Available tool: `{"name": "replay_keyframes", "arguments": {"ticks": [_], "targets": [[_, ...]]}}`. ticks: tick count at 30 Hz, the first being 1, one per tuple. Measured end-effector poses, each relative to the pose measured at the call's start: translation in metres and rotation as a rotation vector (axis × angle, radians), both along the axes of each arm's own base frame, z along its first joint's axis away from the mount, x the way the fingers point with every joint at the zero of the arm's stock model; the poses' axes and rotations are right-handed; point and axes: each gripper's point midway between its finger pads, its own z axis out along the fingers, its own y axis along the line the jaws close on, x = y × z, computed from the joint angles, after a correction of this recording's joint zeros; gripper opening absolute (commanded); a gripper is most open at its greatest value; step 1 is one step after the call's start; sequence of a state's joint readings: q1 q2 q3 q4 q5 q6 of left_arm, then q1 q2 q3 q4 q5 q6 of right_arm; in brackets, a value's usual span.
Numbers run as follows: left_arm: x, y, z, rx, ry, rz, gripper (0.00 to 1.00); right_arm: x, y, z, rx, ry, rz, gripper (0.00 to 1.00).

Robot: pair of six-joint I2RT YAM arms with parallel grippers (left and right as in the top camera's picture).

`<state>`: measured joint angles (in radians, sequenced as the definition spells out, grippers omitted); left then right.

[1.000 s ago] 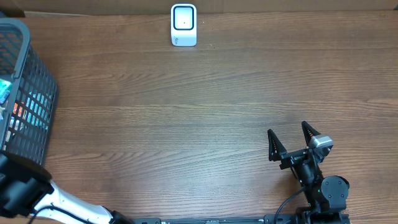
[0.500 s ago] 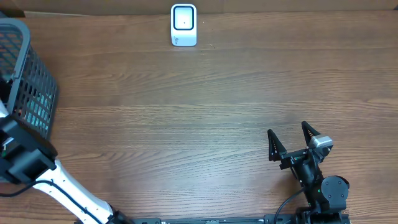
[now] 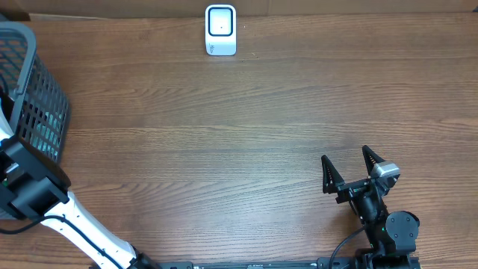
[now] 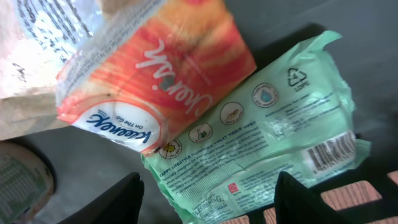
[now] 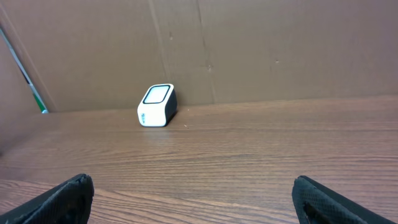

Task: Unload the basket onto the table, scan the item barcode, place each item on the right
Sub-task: 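Move the left gripper over the grey basket and reach inside, then grasp the mint-green wipes packet in the basket with the left gripper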

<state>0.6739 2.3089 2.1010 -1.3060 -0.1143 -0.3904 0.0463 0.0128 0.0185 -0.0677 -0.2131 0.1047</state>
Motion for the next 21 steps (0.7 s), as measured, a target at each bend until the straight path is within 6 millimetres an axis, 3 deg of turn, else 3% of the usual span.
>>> {"name": "replay_keyframes", "arguments": {"ticks": [6,12,13,15,16,21], "targets": [[-0.006,-0.005,-0.025,-0.017,0.023,0.012,0.56,0.0,0.0,0.0,0.0,0.0,0.0,1.0],[-0.005,-0.004,-0.031,0.016,-0.026,0.027,0.54,0.0,0.0,0.0,0.0,0.0,0.0,1.0],[-0.005,-0.004,-0.031,0.02,-0.032,0.027,0.47,0.0,0.0,0.0,0.0,0.0,0.0,1.0],[-0.003,-0.004,-0.033,0.026,-0.048,0.028,0.11,0.0,0.0,0.0,0.0,0.0,0.0,1.0],[-0.002,-0.003,-0.033,0.028,-0.056,0.034,0.04,0.0,0.0,0.0,0.0,0.0,0.0,1.0],[-0.003,-0.001,-0.029,0.048,-0.055,0.035,0.04,0.0,0.0,0.0,0.0,0.0,0.0,1.0]]}}
